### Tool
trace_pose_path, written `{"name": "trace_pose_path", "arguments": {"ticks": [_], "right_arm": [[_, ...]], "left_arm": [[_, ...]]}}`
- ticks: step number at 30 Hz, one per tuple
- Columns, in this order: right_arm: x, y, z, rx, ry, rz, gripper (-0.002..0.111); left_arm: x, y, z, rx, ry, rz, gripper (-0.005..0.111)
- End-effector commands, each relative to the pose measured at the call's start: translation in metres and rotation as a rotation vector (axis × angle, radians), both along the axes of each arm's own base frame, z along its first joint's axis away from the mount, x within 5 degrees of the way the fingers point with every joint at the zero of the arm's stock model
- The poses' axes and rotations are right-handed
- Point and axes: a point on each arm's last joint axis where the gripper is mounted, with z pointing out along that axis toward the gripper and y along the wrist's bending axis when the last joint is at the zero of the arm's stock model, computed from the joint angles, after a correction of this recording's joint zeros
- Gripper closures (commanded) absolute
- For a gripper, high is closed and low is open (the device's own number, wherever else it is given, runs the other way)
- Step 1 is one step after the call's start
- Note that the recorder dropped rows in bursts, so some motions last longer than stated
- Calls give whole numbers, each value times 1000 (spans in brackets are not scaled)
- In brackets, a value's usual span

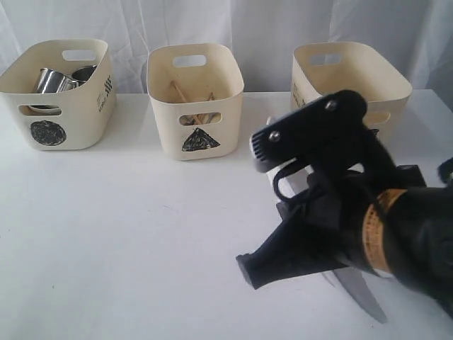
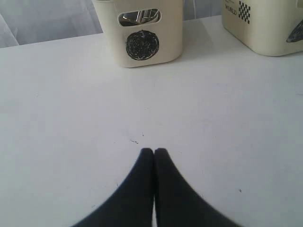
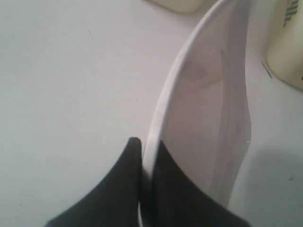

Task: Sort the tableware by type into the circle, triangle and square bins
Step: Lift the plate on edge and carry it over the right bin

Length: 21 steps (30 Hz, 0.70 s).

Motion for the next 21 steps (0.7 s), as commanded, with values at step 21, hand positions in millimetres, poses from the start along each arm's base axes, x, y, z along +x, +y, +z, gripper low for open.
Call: {"name": "trace_pose_path", "arguments": {"ticks": [21], "right_arm": [[-7,-59,78,-114,-549,37,108]], "left_arm": [[0,0,-1,-9,1,1,107]]}}
